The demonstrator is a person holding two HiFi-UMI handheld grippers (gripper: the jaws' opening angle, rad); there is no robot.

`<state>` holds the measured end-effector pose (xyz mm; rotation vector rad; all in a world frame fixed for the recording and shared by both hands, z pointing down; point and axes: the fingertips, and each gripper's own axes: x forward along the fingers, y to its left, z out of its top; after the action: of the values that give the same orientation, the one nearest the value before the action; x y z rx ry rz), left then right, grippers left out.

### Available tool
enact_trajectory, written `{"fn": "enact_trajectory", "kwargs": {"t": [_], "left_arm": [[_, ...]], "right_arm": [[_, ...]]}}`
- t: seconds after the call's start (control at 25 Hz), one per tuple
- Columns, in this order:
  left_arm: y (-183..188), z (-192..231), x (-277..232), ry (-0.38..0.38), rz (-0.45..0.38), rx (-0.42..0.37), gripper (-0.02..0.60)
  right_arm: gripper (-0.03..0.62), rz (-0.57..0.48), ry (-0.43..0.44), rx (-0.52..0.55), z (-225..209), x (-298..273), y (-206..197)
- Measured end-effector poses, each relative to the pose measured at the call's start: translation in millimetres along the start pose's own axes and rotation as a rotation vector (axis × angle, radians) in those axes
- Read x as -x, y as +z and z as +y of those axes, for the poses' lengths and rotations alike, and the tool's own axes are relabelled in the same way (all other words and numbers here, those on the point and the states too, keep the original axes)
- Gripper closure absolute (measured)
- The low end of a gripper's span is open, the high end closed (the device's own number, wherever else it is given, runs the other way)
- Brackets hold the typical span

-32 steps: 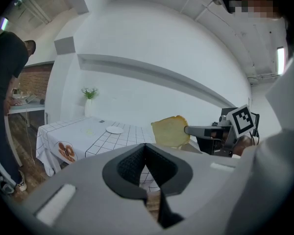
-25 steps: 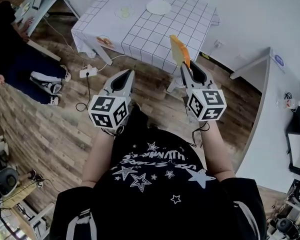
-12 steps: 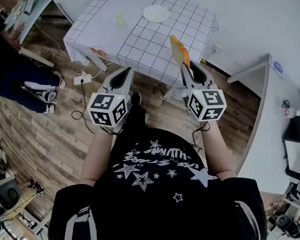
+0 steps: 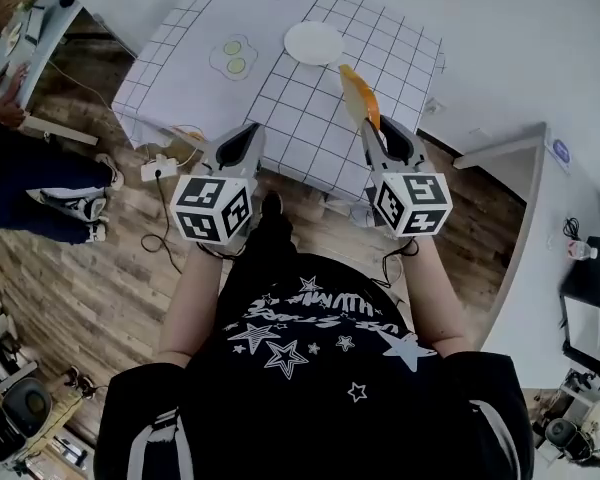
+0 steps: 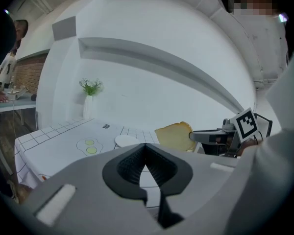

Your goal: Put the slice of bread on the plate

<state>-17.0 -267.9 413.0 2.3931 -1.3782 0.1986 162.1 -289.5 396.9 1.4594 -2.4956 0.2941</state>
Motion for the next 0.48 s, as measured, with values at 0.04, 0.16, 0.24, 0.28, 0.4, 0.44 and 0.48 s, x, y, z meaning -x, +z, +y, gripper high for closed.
{"fn": "enact_trajectory", "kwargs": {"t": [0.04,0.16,0.24,0.28,0.4,0.44,0.48], "left_arm": [[5.0,7.2,-7.8,-0.002,0.001,0.001,0.572],[16.3,27.5,-28.3,-0.008,0.009,0.006,0.572],[20.6,39.6,-39.8,-0.015,0.021,0.009,0.572],[22.6,45.3,-45.2,-0.018,0.027,0.010,0.572],[28.9,63.4,-60.3,-0.022,0.043,0.009,0.572],[30.8,69.6,-65.0,-0.023,0.047,0.010,0.572],[32.6,75.7,-69.4,-0.023,0.052,0.012,0.572]], "right_arm": [[0.503,0.003,-0.005,0.000,-3.4,-9.7,2.5],[0.503,0.023,-0.024,0.017,-12.3,-37.7,7.3],[0.503,0.043,-0.030,0.041,-16.6,-55.6,8.6],[0.503,0.053,-0.033,0.056,-19.0,-64.9,9.1],[0.503,0.086,-0.057,0.118,-28.5,-94.9,7.6],[0.503,0.100,-0.067,0.141,-31.9,-104.8,5.9],[0.503,0.115,-0.076,0.163,-34.9,-114.3,4.0]]}}
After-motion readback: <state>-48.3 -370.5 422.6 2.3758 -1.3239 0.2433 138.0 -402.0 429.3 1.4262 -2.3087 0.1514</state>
